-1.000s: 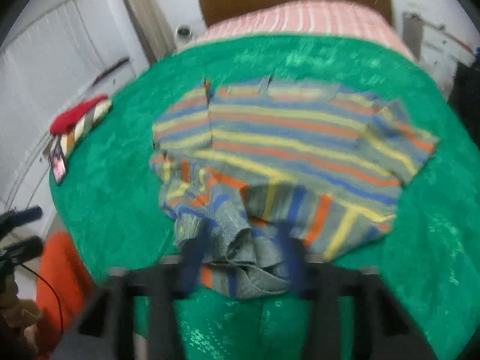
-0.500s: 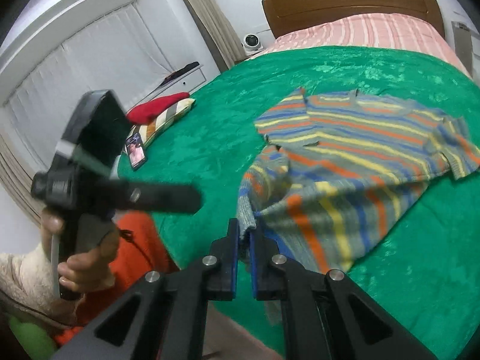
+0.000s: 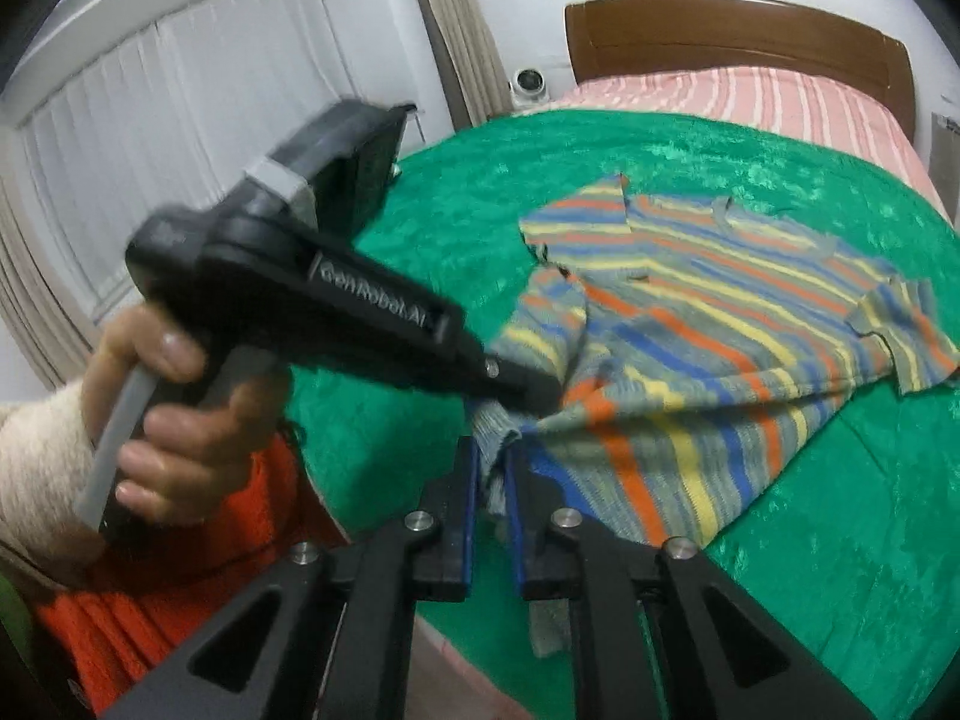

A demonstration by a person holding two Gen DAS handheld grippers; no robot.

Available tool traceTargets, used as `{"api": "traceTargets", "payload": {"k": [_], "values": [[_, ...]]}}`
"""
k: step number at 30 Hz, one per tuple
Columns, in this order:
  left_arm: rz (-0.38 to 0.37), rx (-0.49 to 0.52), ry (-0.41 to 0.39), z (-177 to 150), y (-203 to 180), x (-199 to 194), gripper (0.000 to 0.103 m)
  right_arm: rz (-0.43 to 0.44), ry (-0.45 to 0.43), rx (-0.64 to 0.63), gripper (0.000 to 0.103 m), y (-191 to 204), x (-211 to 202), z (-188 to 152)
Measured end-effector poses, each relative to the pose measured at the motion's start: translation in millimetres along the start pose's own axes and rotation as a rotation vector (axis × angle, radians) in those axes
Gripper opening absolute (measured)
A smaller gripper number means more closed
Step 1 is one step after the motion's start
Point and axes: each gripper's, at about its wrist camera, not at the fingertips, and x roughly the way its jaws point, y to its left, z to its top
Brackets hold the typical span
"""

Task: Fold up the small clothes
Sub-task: 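Lift the hem with both tools and flip the sweater over to spread it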

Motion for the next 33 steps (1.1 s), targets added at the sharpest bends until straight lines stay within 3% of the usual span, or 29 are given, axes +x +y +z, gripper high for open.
{"api": "traceTargets", "payload": {"k": [2,5,9,12,13,14,15,16,20,25,27,29,31,32,33], "values": [[0.014,-0.003,-0.015,-1.6,7.8,-14.3,0.003,-0.019,0.018,0.008,0.043,-5.3,-6.8,-7.2],[0.080,-0.006,-0.041,-3.0,27.7,-35.1,0.003,-0.066,0.021,0.050,0.046,-19.9,-18.8,-18.7],[0.102,-0.026,-0.042,-1.8,44.1,-39.0,0.003,-0.069,0.046,0.075,0.048,-24.5,-11.9,-21.8],[0.096,-0.023,-0.032,-4.6,44.5,-37.6,0.003,-0.067,0.021,0.011,0.064,-5.8,5.8,-13.4],[0.104,-0.009,-0.030,-5.4,42.3,-38.6,0.003,-0.090,0.016,-0.020,0.062,1.1,14.0,-11.4],[0.116,0.008,-0.032,-5.8,40.7,-40.9,0.003,-0.147,0.027,-0.039,0.050,3.7,23.8,-9.6],[0.124,0.019,-0.038,-5.1,39.9,-43.3,0.003,-0.185,0.041,-0.022,0.032,-0.2,29.0,-7.7],[0.133,0.030,-0.048,-4.2,39.9,-48.5,0.003,-0.180,0.048,0.024,0.003,-9.6,27.4,-6.0],[0.182,0.064,-0.071,1.3,54.5,-75.8,0.003,-0.197,-0.022,0.242,0.003,-64.8,-40.8,-14.1],[0.196,0.125,0.029,-10.1,60.7,-58.1,0.003,-0.322,-0.002,0.444,0.003,-127.7,-125.5,-59.3],[0.204,0.135,0.068,-17.4,60.1,-40.2,0.003,-0.347,0.035,0.470,0.003,-138.5,-123.1,-73.0],[0.201,0.144,0.098,-26.0,59.9,-26.6,0.005,-0.310,0.083,0.524,0.004,-151.1,-109.0,-92.2],[0.186,0.137,0.092,-30.9,60.9,-26.5,0.020,-0.274,0.105,0.583,0.012,-160.2,-98.2,-107.7],[0.186,0.133,0.085,-32.6,61.4,-27.5,0.033,-0.246,0.115,0.620,0.023,-166.0,-92.8,-115.7],[0.195,0.129,0.076,-34.1,62.5,-29.1,0.040,-0.223,0.116,0.652,0.031,-171.2,-90.3,-122.7]]}}
